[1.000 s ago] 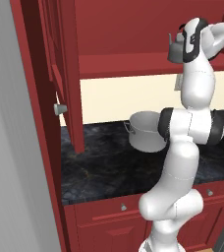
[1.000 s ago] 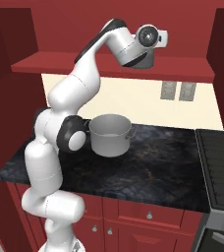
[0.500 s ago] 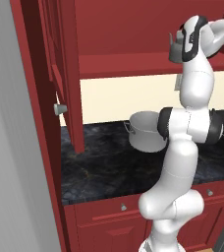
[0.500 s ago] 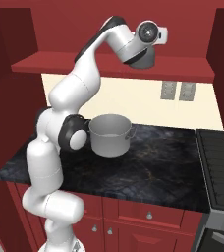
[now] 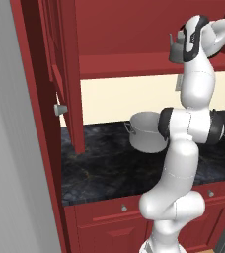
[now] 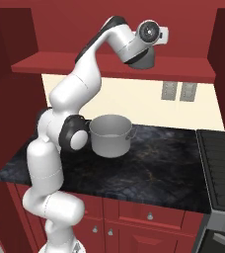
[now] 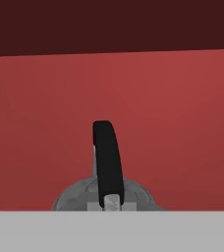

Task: Pick the kettle from the cabinet and place it on a stove burner. Then pick the pot from the counter and place it on another stove burner. Finally, turn both burners on.

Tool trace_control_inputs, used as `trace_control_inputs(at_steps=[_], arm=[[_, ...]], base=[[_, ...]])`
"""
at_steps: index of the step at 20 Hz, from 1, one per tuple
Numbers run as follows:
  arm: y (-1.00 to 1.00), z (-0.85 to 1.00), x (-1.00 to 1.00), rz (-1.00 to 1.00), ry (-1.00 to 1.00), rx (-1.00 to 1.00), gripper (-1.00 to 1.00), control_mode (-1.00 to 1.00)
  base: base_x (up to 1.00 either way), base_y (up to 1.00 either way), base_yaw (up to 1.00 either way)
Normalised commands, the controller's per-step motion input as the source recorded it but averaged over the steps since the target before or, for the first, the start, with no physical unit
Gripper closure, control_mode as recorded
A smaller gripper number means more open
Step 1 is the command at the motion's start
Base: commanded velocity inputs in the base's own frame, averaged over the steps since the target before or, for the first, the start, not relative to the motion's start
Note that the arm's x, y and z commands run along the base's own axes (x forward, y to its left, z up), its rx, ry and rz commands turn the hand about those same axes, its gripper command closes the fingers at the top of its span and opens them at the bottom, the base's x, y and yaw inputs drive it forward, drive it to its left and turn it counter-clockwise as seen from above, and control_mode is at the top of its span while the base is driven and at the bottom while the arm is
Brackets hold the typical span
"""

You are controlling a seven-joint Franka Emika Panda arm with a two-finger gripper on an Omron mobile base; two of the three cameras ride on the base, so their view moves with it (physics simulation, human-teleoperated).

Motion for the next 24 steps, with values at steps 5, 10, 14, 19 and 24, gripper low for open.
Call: trace_control_inputs(at_steps=[5,10,14,19,24], arm=[[0.0,0.0,0.0,0.0,0.0,0.0,1.0,-1.0],[0.0,0.0,0.0,0.0,0.0,0.0,1.0,-1.0],[0.0,0.0,0.0,0.0,0.0,0.0,1.0,-1.0],[0.0,0.01,-0.05,0.0,0.0,0.0,1.0,-1.0],[0.0,0.03,-0.24,-0.02,-0.01,0.0,1.0,-1.0]], base=[[0.0,0.0,0.0],[0.0,0.0,0.0],[0.0,0.0,0.0],[0.0,0.0,0.0],[0.0,0.0,0.0]])
